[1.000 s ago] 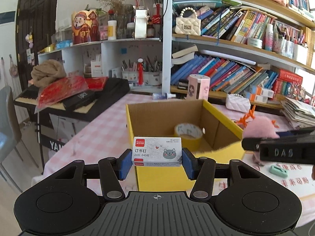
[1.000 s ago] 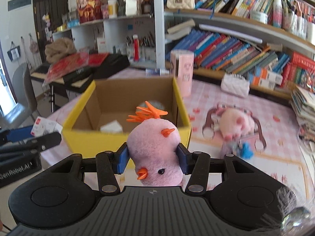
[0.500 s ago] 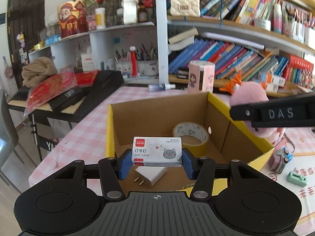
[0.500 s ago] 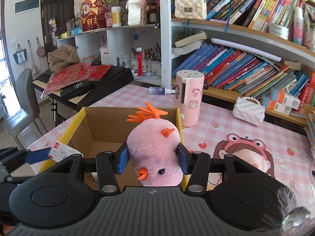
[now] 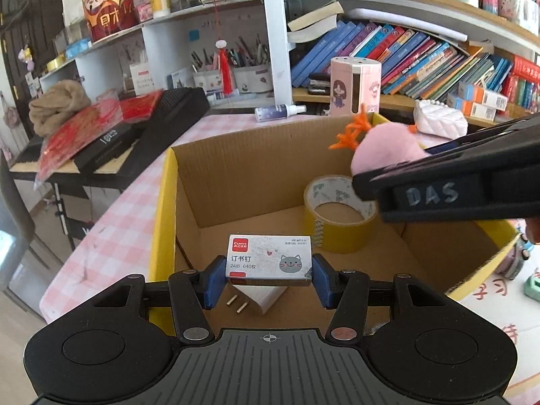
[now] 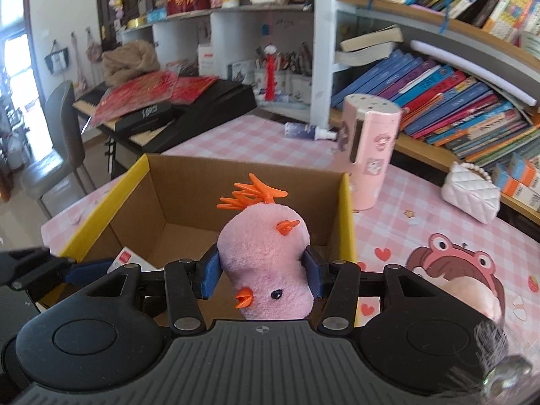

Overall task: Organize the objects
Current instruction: 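Lower the staples box and chick into the yellow box and open both grippers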

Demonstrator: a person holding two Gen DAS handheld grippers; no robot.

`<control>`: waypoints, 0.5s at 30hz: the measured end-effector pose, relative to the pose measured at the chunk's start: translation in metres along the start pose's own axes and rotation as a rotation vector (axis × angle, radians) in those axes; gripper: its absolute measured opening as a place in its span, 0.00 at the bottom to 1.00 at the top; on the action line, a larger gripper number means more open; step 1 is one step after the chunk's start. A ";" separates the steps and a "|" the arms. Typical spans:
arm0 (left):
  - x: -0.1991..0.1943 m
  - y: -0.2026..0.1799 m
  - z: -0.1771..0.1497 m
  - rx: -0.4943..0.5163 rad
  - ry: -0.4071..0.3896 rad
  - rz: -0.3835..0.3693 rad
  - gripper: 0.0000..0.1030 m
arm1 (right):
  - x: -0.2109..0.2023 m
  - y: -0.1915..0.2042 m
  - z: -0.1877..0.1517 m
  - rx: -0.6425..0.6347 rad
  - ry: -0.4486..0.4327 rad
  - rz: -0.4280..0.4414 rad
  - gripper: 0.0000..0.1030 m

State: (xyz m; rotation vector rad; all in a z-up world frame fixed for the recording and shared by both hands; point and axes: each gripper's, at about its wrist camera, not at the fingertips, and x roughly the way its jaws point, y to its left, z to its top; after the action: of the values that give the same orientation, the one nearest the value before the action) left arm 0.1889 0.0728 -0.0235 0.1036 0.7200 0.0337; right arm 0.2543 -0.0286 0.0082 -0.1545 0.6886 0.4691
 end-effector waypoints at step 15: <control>0.007 -0.001 0.002 0.034 0.000 0.013 0.58 | 0.049 0.018 0.004 -0.101 0.139 0.073 0.46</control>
State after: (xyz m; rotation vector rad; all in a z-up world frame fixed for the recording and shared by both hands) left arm 0.1954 0.0723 -0.0261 0.1407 0.7199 0.0334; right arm 0.2810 0.0059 -0.0202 -0.2596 0.8085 0.5678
